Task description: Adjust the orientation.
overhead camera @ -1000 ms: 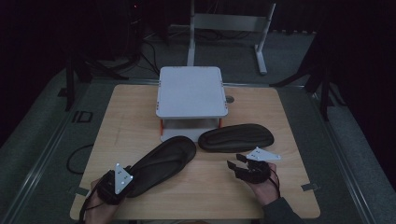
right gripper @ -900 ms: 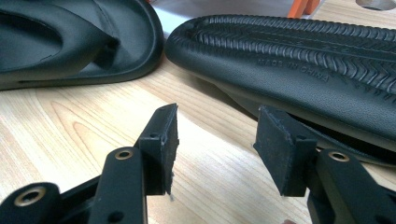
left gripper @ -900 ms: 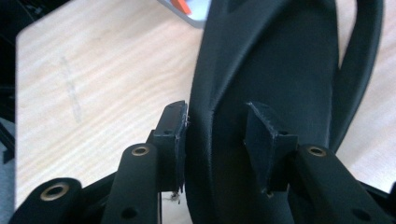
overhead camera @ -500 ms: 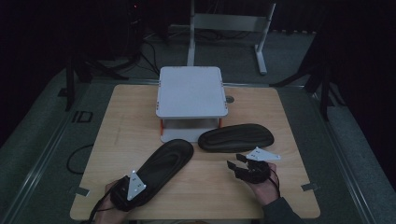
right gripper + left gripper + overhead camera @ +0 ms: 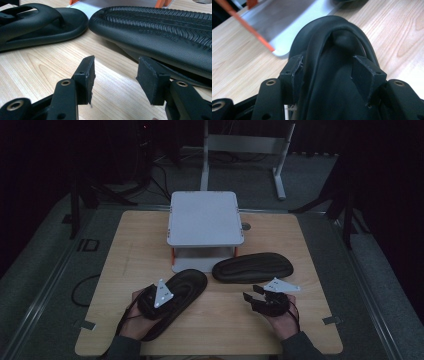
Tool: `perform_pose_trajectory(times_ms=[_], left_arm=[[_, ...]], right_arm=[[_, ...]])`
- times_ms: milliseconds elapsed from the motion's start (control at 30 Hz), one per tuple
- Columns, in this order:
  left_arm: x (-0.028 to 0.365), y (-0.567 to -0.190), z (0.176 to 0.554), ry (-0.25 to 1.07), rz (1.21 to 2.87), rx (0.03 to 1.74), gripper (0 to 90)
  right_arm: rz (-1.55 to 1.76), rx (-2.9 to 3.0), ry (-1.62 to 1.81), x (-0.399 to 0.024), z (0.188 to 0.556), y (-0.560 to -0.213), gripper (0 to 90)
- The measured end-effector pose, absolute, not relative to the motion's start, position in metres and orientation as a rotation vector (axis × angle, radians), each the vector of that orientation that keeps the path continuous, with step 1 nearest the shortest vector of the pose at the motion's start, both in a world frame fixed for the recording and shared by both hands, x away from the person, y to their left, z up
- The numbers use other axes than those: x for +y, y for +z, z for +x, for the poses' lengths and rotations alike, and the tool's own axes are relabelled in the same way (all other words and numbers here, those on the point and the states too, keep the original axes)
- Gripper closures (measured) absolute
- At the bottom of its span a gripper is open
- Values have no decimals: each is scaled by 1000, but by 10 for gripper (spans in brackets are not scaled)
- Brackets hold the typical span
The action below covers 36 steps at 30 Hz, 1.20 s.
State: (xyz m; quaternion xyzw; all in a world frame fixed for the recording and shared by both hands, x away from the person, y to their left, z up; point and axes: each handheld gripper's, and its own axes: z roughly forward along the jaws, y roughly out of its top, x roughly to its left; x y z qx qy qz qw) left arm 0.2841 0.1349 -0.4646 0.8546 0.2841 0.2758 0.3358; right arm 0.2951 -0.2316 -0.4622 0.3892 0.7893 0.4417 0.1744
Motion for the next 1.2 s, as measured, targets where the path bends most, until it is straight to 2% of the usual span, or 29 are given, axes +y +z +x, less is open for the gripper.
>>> perform_pose_trajectory(times_ms=[167, 367, 467, 667, 933, 967, 1000, 1100, 1200], left_arm=[[127, -470, 298, 715, 2245, 765, 487], [134, -469, 302, 755, 2202, 853, 700], [137, -467, 301, 788, 2172, 907, 752], [142, -463, 305, 834, 2100, 1063, 793], [144, -463, 313, 862, 2063, 1162, 778], [143, -464, 313, 853, 2067, 1149, 738], [142, -464, 313, 852, 2075, 1140, 738], [136, -465, 310, 883, 2109, 1107, 616], [136, -461, 307, 890, 2091, 1099, 568]], right_arm=[[1107, 2234, 1253, -233, 296, -462, 476], [1103, 2236, 1251, -233, 296, -463, 476], [1107, 2235, 1251, -233, 296, -463, 477], [1112, 2238, 1249, -232, 297, -463, 476], [1113, 2232, 1245, -234, 297, -463, 476], [1113, 2229, 1246, -235, 297, -462, 476], [1113, 2229, 1246, -235, 297, -462, 476], [1113, 2224, 1244, -236, 297, -461, 476], [1117, 2215, 1243, -238, 298, -460, 474]])
